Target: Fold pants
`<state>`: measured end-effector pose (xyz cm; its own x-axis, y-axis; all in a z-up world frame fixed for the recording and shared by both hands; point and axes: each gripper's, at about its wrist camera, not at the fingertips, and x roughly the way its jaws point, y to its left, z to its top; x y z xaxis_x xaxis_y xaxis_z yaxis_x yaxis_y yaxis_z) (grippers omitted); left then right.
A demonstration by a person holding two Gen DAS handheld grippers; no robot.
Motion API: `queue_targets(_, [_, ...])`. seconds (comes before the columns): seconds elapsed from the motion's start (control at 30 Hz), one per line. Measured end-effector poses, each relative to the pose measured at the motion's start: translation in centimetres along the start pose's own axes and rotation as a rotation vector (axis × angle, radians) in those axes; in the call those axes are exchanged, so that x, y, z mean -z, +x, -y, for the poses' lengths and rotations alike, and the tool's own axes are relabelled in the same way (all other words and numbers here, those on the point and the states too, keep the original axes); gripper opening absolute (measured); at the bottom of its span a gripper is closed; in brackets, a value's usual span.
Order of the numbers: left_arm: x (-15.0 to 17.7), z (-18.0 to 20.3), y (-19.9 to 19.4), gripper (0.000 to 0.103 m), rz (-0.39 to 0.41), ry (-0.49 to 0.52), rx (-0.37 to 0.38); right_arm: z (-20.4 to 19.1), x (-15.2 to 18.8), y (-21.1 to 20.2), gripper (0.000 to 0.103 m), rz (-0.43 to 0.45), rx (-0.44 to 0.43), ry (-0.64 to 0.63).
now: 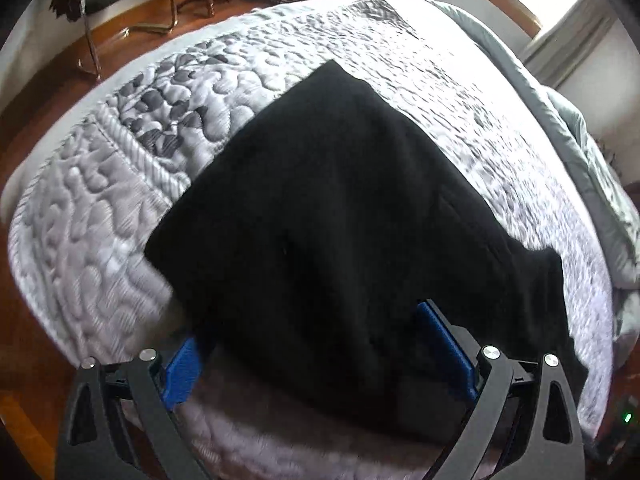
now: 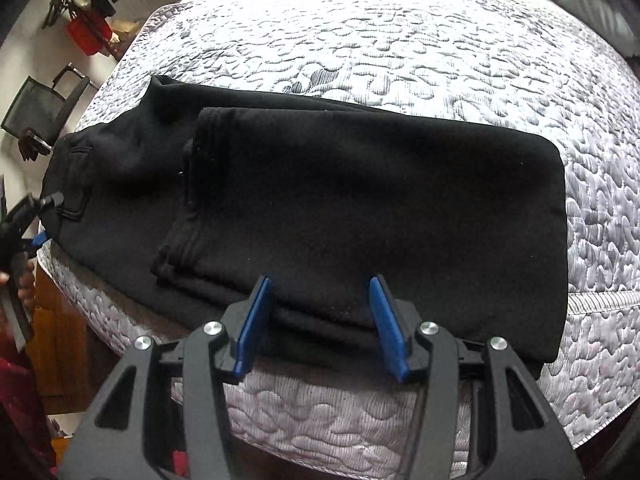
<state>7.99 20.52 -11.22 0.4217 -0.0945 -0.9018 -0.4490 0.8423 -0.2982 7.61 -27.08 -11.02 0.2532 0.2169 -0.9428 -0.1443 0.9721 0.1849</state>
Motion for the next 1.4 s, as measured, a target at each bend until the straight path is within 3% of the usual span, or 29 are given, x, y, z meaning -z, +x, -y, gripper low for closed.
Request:
queue_targets(0.23, [-0.3,-1.1,0.7,0.096,0.009,-0.079,0.071,-0.8,-0.3,0.7,0.058,0.000,0.039,-0.032])
queue_targets(0.43, [0.0,-2.8,-0.1,0.085,0.022,-0.199,0.082,-1.1,-0.4,0.8,0.058,0.000,0.042,-0.037])
queue_targets(0.53, [0.0,-2.8,-0.3,0.062,0.023,-0.238,0.106,-0.9,-0.3,0.8,0.059,0.002,0.031,-0.030])
queue_targets(0.6, [0.0,-2.9,-0.6,0.037,0.024,-0.279,0.152,-0.7,-0.2,0.8,0.059,0.005,0.027,-0.029])
queue_targets(0.7, [0.4,-3.5,-1.5,0.022,0.043,-0.318,0.231,-0.6,-0.2,0.7,0.059,0.010,0.019,-0.025])
queue_targets(1.0, [1.4,1.2,-6.6,0.019,0.224,-0.113,0.164,1.7,0.6,-1.7,0.059,0.053,-0.041,0.084])
queue_targets(1.23, [2.5,7.5,-9.5,0.019,0.318,0.095,0.123,3.8,1.4,-3.4,0.060,0.075,0.034,0.093])
queue_targets(1.4, [4.2,12.3,-10.6,0.019,0.355,0.256,0.101,5.0,2.0,-3.2,0.061,0.076,0.029,0.123])
